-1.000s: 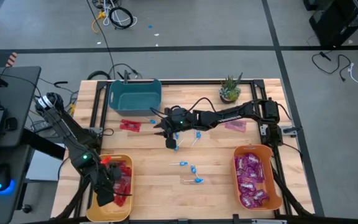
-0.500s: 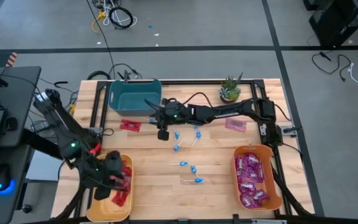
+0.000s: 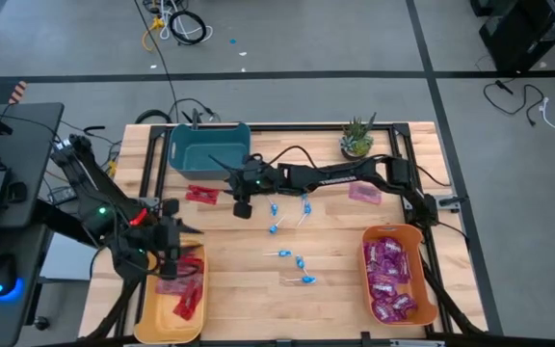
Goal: Sort candy
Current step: Put the red candy into the yellow bin
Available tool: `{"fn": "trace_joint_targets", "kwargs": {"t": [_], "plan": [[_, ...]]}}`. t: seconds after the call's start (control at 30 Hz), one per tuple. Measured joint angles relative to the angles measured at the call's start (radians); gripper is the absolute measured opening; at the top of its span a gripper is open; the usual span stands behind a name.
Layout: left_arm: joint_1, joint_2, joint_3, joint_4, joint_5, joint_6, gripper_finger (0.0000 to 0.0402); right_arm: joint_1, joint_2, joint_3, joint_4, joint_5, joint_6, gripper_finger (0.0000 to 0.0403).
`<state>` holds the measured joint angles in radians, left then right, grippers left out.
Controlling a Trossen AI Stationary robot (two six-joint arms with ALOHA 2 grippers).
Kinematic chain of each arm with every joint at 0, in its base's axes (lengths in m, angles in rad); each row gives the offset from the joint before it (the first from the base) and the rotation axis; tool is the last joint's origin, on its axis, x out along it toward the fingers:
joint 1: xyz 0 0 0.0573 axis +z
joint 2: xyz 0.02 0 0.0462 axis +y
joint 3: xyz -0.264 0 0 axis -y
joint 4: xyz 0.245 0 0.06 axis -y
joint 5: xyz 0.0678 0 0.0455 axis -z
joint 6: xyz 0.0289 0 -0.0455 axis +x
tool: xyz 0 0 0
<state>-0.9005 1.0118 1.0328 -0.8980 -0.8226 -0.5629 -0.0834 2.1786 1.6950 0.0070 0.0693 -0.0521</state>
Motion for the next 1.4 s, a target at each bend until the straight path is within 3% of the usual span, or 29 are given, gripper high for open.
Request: {"fn": "trace_joint_targets", "kwargs": {"t": [0.13,0.27,0.4,0.5,0.7,0.93,1.03,1.27,1.4], "plan": [[0.000,-0.040,0.000,-0.037,-0.114,0.021,0.0137,0.000,0.005,0.006,0.019,0.018,0.008,0.0137],[0.005,-0.076,0.001,-0.132,-0.135,-0.010,0.0137,-0.001,0.017,0.010,0.034,0.018,0.005,0.0140],[0.025,-0.084,-0.003,-0.298,-0.147,-0.178,0.0137,-0.001,0.029,0.011,0.038,0.015,-0.027,0.0138],[0.070,-0.084,-0.009,-0.382,-0.160,-0.326,0.0137,-0.001,0.027,0.011,-0.074,-0.002,-0.112,0.0138],[0.175,-0.083,-0.010,-0.416,-0.089,-0.469,0.0119,0.000,-0.046,0.009,-0.350,0.005,-0.131,0.0134],[0.294,-0.083,-0.010,-0.418,0.035,-0.491,0.0013,0.000,-0.146,0.009,-0.704,0.031,-0.119,0.0128],[0.321,-0.080,-0.010,-0.419,0.055,-0.496,0.0005,-0.002,-0.190,0.008,-0.803,0.041,-0.100,0.0126],[0.398,-0.075,-0.011,-0.509,0.069,-0.554,0.0001,-0.009,-0.370,-0.140,-0.876,0.063,-0.076,0.0125],[0.418,-0.077,-0.019,-0.549,0.069,-0.575,0.0001,-0.018,-0.525,-0.316,-0.780,0.069,-0.027,0.0125]]}}
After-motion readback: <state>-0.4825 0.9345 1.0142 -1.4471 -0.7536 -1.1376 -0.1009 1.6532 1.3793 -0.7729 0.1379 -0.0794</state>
